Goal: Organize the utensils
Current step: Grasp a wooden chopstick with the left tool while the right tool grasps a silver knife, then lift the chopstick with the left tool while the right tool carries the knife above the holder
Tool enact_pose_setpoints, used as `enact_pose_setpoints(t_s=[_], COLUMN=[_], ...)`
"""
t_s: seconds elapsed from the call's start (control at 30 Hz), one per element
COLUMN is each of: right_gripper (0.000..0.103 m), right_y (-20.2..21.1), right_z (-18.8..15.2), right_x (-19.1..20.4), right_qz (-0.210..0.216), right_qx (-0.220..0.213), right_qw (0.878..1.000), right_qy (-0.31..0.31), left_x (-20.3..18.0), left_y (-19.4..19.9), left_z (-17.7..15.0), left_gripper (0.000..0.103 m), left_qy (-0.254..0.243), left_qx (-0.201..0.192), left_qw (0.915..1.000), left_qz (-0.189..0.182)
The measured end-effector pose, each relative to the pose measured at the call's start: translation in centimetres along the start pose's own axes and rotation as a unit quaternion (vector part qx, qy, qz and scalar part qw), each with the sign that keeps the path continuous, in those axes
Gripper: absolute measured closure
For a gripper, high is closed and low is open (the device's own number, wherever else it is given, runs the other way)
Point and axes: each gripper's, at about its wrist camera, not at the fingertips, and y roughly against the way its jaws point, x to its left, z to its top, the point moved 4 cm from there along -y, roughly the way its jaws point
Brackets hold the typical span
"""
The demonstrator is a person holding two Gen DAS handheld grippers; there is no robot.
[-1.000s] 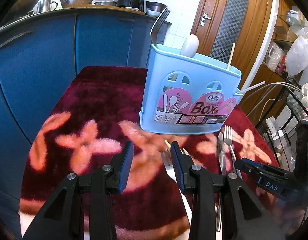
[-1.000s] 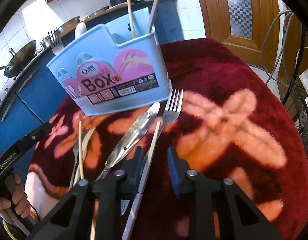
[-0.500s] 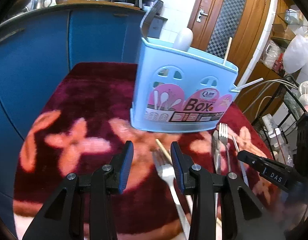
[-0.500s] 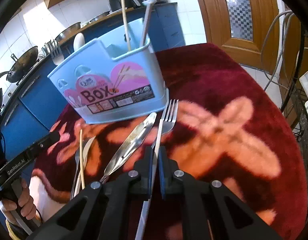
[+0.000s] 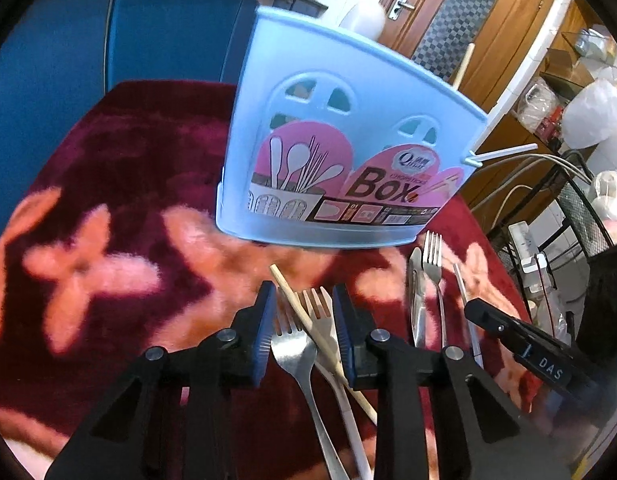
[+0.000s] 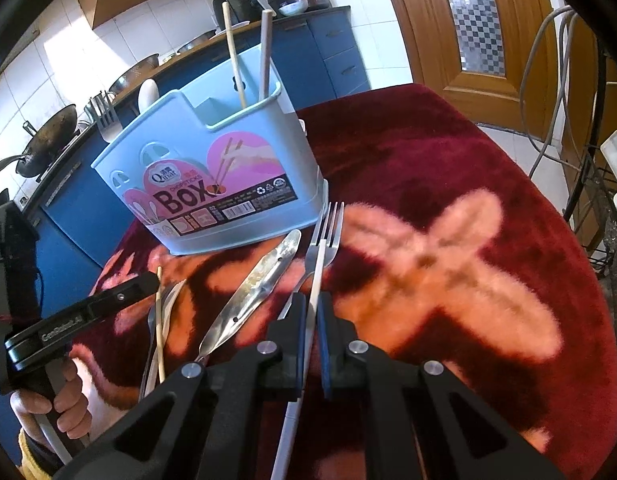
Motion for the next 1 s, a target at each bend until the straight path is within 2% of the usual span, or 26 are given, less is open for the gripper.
enact_pose_setpoints(t_s=[0.13, 0.23, 0.37, 0.57, 0.73, 0.87, 1.0], right_gripper=[0.096, 0.096, 0.096, 0.096, 0.097, 0.097, 0.097], right_y=[-0.1, -0.1, 0.1, 1.2, 3.0, 4.6, 5.7], right_z=[-0.1, -0.1, 0.0, 0.3, 0.8, 1.3, 1.6], right_x=[-0.1, -0.2, -0.3, 0.6, 1.7, 2.3, 2.7], right_qz=[0.005, 0.008, 0.012, 0.026, 0.018, 0.023, 0.032], right_qx=[-0.001, -0.003, -0.009, -0.033, -0.077, -0.111, -0.135], right_qw=[1.0, 1.0, 1.0, 0.999, 0.997, 0.993, 0.99], right_qy=[-0.001, -0.002, -0.001, 0.01, 0.024, 0.028, 0.027], left_x=[0.4, 0.7, 1.0, 0.9, 0.6, 0.2, 0.2], left_y=[-1.1, -1.5, -1.4, 0.7, 3.3, 5.4, 7.5], left_z=[0.1, 0.2, 0.2, 0.7, 1.3, 1.9, 2.6], left_gripper=[0.082, 0.092, 0.093, 0.095, 0.097, 0.099, 0.099], left_qy=[0.023, 0.036, 0.048, 0.042, 0.036, 0.033, 0.016], left_qx=[0.017, 0.02, 0.015, -0.019, -0.058, -0.087, -0.115], left_qw=[0.9995, 0.9988, 0.9979, 0.9975, 0.9961, 0.9935, 0.9915], left_qz=[-0.017, -0.026, -0.042, -0.053, -0.055, -0.064, -0.058])
